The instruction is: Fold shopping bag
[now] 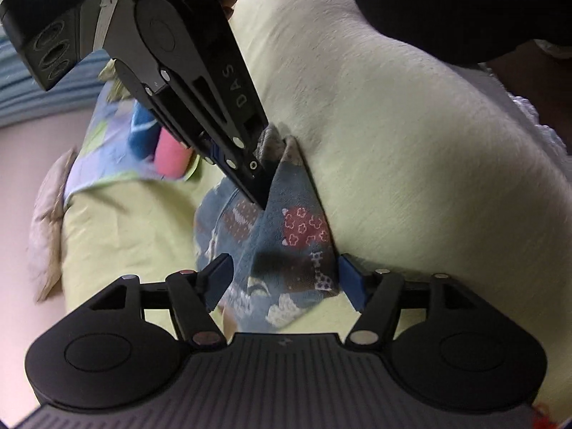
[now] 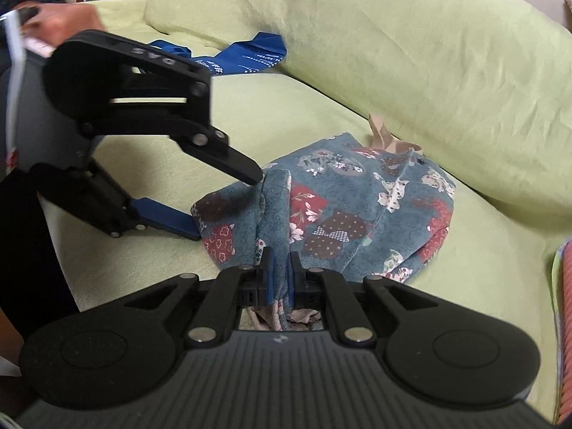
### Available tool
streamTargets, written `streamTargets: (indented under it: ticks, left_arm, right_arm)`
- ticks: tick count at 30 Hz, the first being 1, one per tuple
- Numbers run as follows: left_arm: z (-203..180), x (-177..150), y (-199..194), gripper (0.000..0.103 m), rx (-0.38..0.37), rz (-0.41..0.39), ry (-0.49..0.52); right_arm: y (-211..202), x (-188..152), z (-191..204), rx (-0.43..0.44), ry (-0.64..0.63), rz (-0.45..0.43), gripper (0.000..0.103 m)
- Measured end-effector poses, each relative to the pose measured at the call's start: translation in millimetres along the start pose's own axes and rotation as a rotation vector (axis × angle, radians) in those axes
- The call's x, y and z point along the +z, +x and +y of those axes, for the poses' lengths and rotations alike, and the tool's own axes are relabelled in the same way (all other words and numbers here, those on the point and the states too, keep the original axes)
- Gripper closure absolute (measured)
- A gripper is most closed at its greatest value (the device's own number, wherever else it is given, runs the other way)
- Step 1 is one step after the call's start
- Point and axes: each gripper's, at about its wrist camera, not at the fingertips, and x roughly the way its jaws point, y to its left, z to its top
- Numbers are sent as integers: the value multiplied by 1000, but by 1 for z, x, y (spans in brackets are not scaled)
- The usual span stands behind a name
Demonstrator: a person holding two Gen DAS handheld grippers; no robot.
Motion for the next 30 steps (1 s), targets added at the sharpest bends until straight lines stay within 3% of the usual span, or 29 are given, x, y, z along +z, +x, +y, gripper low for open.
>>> streamTargets:
  ticks: [3,7,9,12,15,18,21,23,27,30]
  left_arm:
    - [12,-12,3,37,-71,-64,-20]
    - [49,-21,21,43,-302,-84,-152]
    - [65,-28,31,43,-397,-88,-224]
    - [79,-37,41,43,-487,-96,-313]
    - [85,-43,43,42,-517,-110,-366]
    - [85,-44,44,42,-523,-122,-385]
    - [84,-44,41,42,-530,-129,-394]
    - [84,-43,39,42,-534,-134,-399]
    - [88,-39,45,42,-550,-149,-434]
    - [89,-41,49,41,-553,-159,-460]
  right_arm:
    - [-1,-1,-3,13,16,-3,97]
    - [-2,0,-6,20,46,-5,96]
    - [-6,3,-4,-1,8,-11,91]
    - [-23,1,8,-67,-139,-76,72]
    - [-41,-22,30,-97,-412,-160,66]
    - [-32,-60,53,-172,-786,-160,66]
    - [-11,-91,60,-267,-1071,-175,66]
    - [-2,-97,57,-297,-1152,-227,66]
    - [7,-95,49,-239,-1225,-292,70]
    - [7,-87,43,-155,-1165,-285,74]
